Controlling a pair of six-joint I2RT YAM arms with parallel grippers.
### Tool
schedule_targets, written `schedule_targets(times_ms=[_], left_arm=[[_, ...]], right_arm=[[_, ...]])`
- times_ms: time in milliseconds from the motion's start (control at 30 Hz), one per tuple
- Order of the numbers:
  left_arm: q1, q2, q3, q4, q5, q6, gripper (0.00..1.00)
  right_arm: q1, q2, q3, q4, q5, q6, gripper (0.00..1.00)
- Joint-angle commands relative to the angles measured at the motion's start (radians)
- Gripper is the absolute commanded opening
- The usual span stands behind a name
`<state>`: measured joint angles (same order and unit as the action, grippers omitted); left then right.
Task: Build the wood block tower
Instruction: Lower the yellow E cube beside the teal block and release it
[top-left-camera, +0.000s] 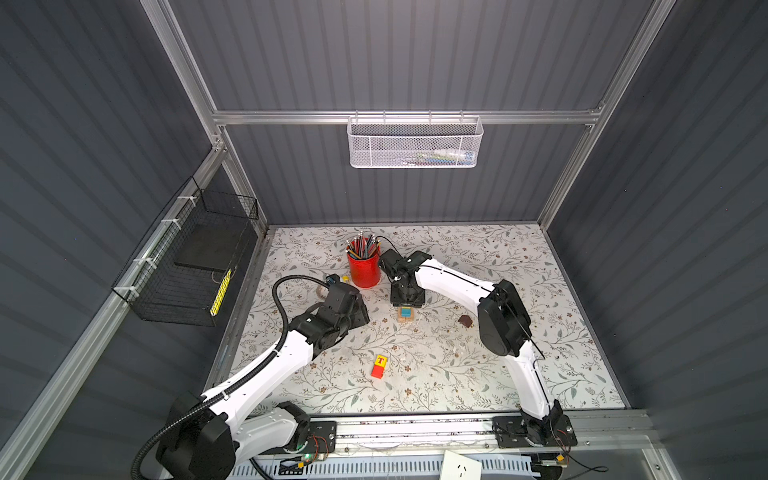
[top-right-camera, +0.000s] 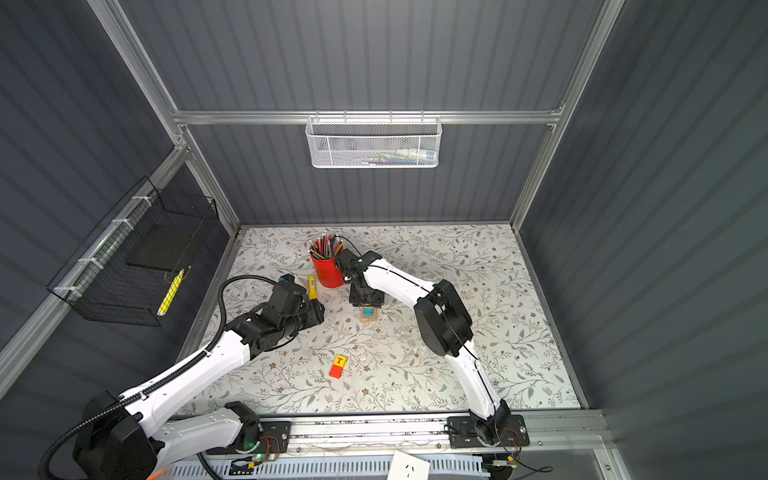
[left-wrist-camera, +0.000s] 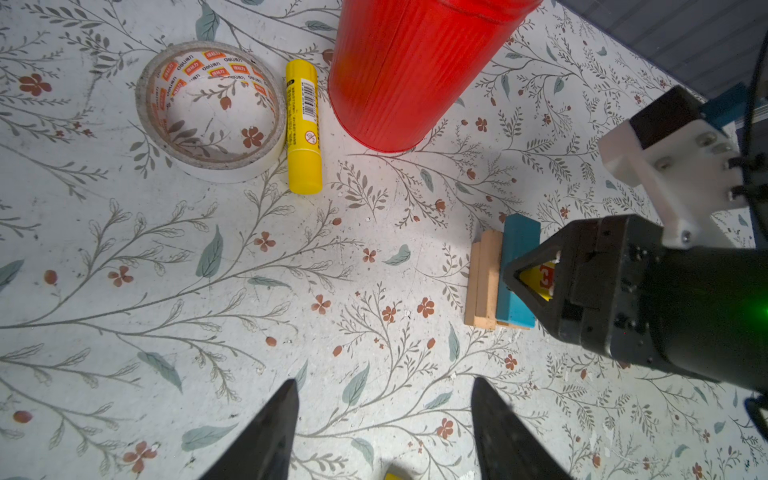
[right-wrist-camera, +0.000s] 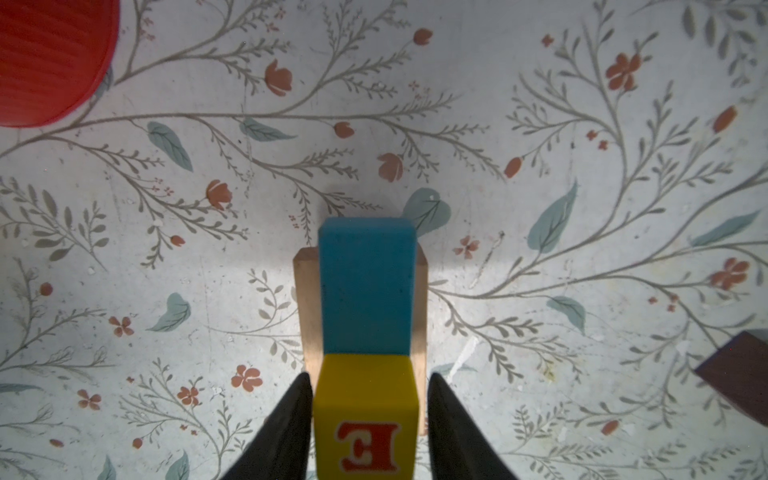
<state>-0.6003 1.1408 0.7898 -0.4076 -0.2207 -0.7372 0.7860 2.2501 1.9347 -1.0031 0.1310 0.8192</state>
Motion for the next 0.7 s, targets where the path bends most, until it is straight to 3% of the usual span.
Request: schedule_targets(times_ms=[0,567,667], left_arm=[[0.005,-0.008,-0.018,-0.016,-0.009,-0.002,0.66],[0.007,0.001,-0.016,-0.016,0.000,-0.007,0.66],[0.007,0.001,-0.015,-0.015,0.000,-0.007,0.66]], right_arm=[[-0.003,0.025,0.029,-0.021,0.007,-0.003,0.45],[-0.010,0.040,0.032,-0.020,-0.005,-0.002,0.37],[-0.010,0.035,0.030,-0.021,-0.005,-0.002,0.39]])
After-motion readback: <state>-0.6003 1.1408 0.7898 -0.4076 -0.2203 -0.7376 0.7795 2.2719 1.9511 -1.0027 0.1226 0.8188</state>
